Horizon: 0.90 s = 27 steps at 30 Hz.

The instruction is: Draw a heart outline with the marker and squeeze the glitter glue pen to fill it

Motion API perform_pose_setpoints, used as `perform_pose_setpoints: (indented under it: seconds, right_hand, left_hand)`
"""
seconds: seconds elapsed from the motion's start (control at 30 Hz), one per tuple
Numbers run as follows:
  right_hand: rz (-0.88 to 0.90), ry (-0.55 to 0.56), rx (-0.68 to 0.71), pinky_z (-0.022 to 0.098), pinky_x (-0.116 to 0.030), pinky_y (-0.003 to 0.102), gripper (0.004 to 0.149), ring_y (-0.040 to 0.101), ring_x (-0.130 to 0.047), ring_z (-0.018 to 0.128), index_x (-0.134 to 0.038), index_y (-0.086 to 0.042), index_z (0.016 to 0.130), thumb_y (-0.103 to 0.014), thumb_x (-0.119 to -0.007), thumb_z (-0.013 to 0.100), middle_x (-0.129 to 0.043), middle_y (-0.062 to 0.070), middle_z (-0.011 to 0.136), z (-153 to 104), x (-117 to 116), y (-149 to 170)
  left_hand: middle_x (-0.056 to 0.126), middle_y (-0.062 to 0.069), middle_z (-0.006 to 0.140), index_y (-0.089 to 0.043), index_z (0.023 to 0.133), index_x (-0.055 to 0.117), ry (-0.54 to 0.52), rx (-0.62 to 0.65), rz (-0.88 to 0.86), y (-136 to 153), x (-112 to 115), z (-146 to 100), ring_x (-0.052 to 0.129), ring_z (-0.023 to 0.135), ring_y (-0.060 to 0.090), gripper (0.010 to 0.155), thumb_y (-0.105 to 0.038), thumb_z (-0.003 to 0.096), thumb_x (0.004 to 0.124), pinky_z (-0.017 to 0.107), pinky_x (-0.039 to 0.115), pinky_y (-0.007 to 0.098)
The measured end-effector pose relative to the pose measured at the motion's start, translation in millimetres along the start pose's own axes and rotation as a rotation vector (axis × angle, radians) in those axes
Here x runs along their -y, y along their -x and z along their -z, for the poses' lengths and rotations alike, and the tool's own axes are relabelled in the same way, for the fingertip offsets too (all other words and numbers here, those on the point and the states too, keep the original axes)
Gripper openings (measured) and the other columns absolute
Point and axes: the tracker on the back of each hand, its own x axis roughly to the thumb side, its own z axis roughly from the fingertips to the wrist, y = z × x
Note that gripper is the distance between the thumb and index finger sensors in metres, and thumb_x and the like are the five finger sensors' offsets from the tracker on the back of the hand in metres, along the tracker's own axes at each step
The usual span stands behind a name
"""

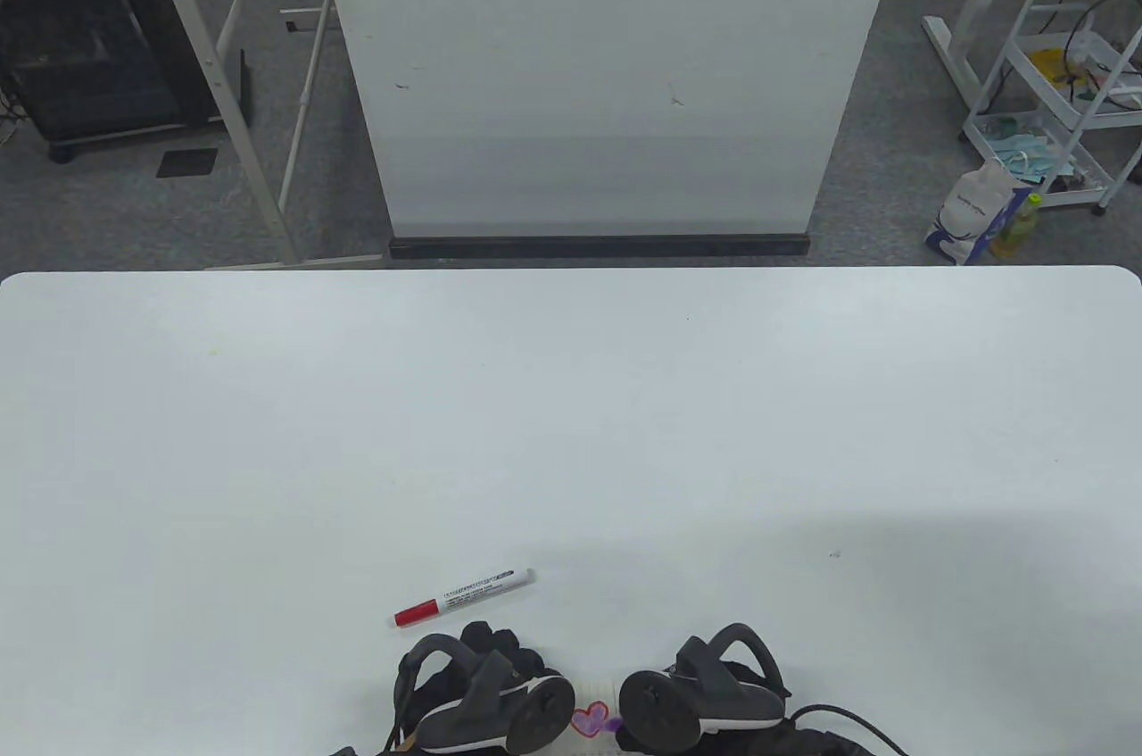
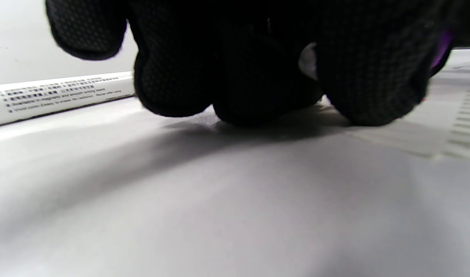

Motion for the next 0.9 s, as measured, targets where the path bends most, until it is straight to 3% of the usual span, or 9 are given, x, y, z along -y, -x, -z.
perform_pose_setpoints:
  seconds: [0.3, 0.57, 0.9]
  right_hand:
    - [0.112, 0.079, -0.007, 0.037, -0.09, 0.038, 0.05, 0.011, -0.09, -0.007, -0.097, -0.015, 0.067, -0.049, -0.077, 0.036, -0.101, -0.003, 0.018, -6, 7, 12]
    - [0.287, 0.157, 0.056, 0.039, -0.089, 0.039, 0.05, 0.012, -0.091, -0.005, -0.096, -0.015, 0.068, -0.049, -0.076, 0.036, -0.101, -0.002, 0.022, -15, 19, 20]
    - [0.323, 0.231, 0.076, 0.04, -0.089, 0.039, 0.051, 0.012, -0.092, -0.004, -0.095, -0.015, 0.069, -0.049, -0.075, 0.036, -0.101, -0.002, 0.023, -23, 27, 21]
  left_hand:
    - [0.103, -0.005, 0.065, -0.031, 0.077, 0.093, -0.039, -0.01, -0.022, 7, -2, -5, 0.099, 0.063, 0.028, 0.046, -0.053, 0.0355, 0.092, 0.064, 0.069, 0.062]
    - [0.103, -0.006, 0.067, -0.032, 0.077, 0.093, -0.199, -0.019, -0.17, 26, -23, -21, 0.099, 0.064, 0.027, 0.046, -0.053, 0.0352, 0.092, 0.064, 0.069, 0.062]
    - [0.103, -0.006, 0.067, -0.032, 0.077, 0.093, -0.3, 0.055, -0.286, 26, -29, -27, 0.099, 0.065, 0.026, 0.046, -0.052, 0.035, 0.092, 0.064, 0.069, 0.063]
